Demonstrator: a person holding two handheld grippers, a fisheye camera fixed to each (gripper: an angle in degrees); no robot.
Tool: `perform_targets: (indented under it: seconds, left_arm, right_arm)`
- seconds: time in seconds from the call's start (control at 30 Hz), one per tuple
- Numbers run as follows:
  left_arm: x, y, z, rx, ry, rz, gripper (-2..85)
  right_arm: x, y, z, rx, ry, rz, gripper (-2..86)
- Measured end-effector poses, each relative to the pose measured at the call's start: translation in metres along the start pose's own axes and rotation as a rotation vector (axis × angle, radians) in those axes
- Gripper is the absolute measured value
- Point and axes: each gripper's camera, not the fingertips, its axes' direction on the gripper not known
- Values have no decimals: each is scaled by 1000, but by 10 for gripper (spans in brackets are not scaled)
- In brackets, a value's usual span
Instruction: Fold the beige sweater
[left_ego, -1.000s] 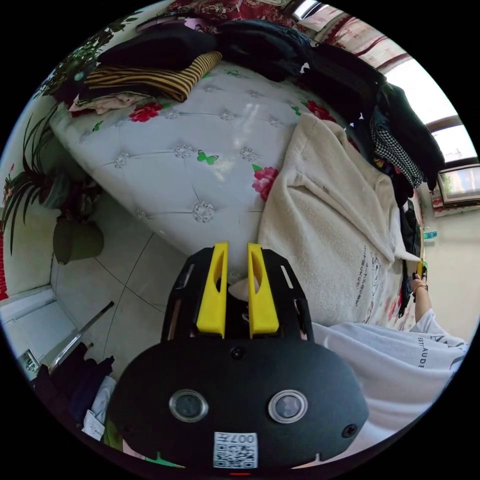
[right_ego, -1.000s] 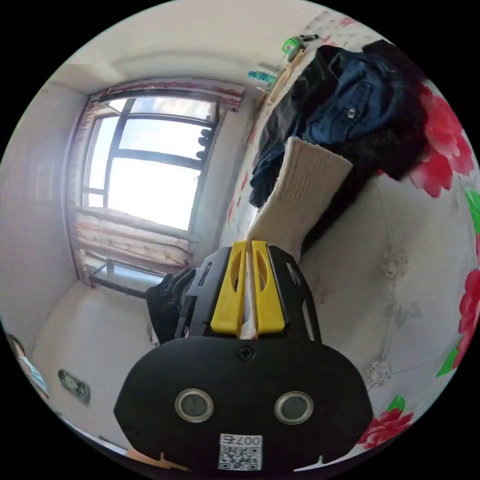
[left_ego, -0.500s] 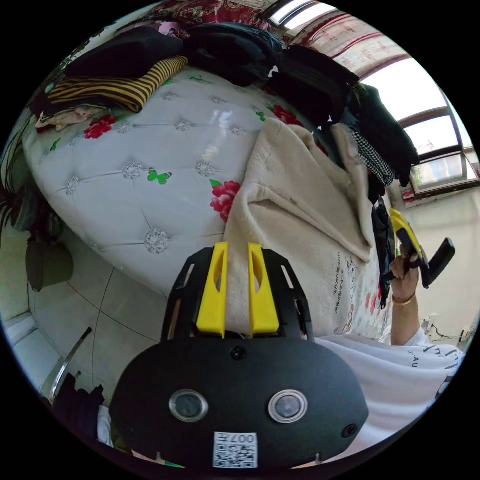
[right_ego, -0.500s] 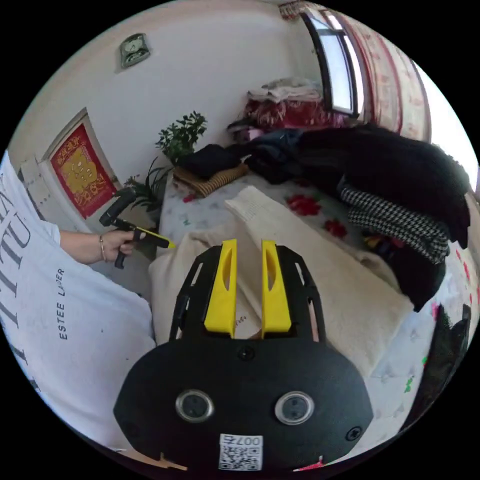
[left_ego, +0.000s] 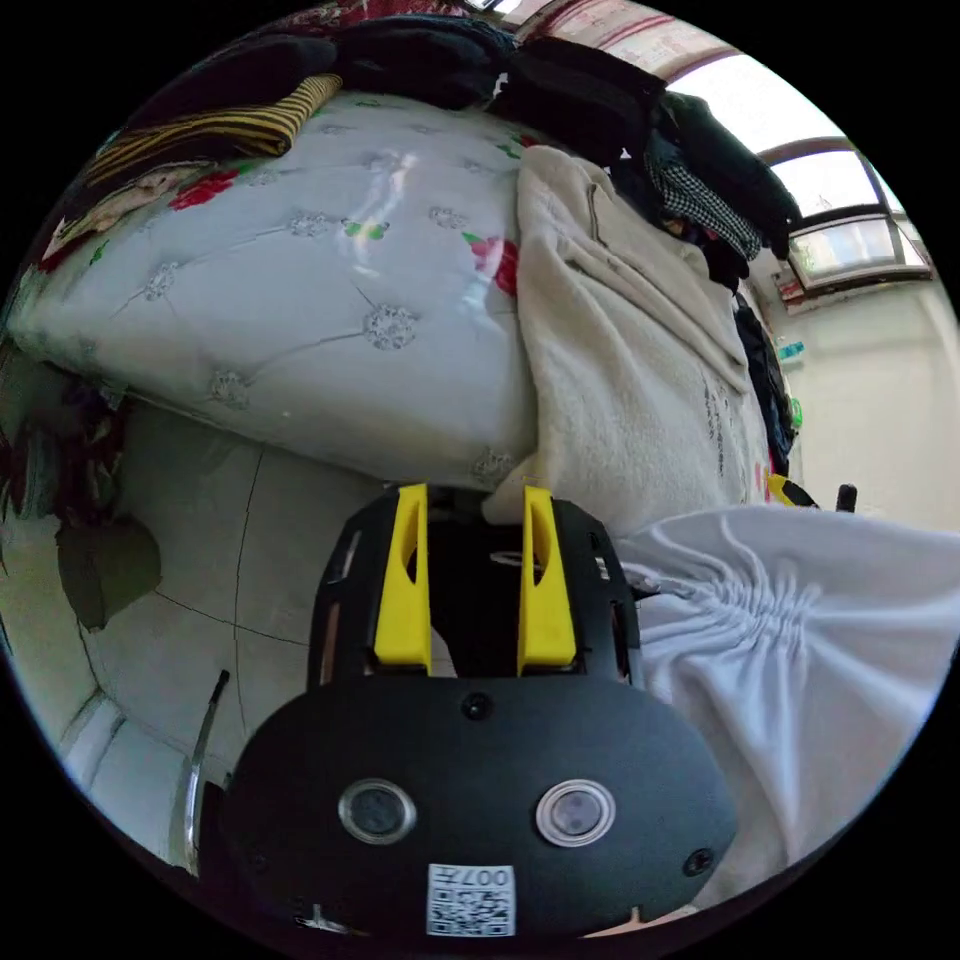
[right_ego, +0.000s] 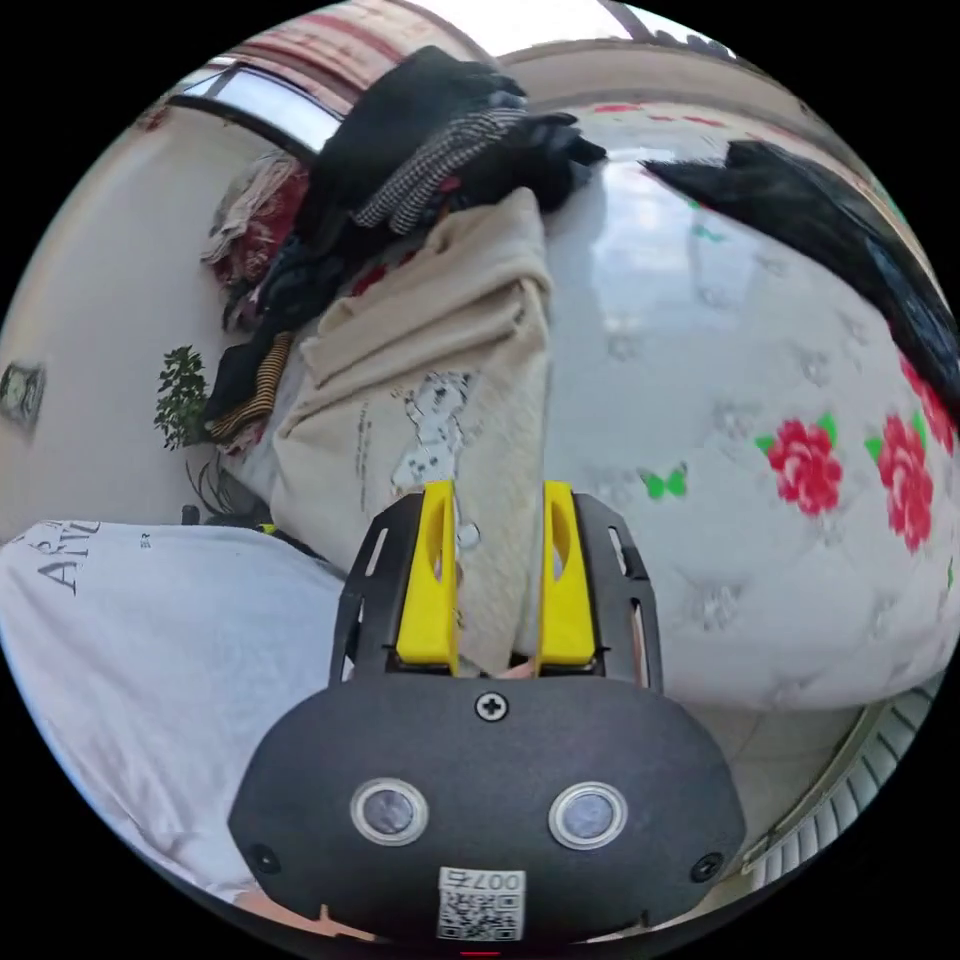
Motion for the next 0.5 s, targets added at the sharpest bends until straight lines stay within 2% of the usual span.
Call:
perform_targets:
  seconds: [0.13, 0.27, 0.33, 0.43, 0.5]
  left_arm:
    - [17, 9, 28, -138, 24, 174, 159]
    - [39, 2, 66, -262, 3, 285, 144]
    - [56, -6, 82, -297, -96, 340, 32]
    - [76, -12, 76, -297, -156, 447, -4]
    - [77, -16, 57, -286, -50, 498, -7]
  right_arm:
    - [34, 52, 13, -111, -31, 100, 97]
    - [42, 68, 47, -236, -99, 97, 94]
    - [43, 62, 79, -346, -187, 74, 84]
    - [45, 45, 102, -438, -223, 44, 60]
    - [48, 31, 95, -441, -234, 10, 46]
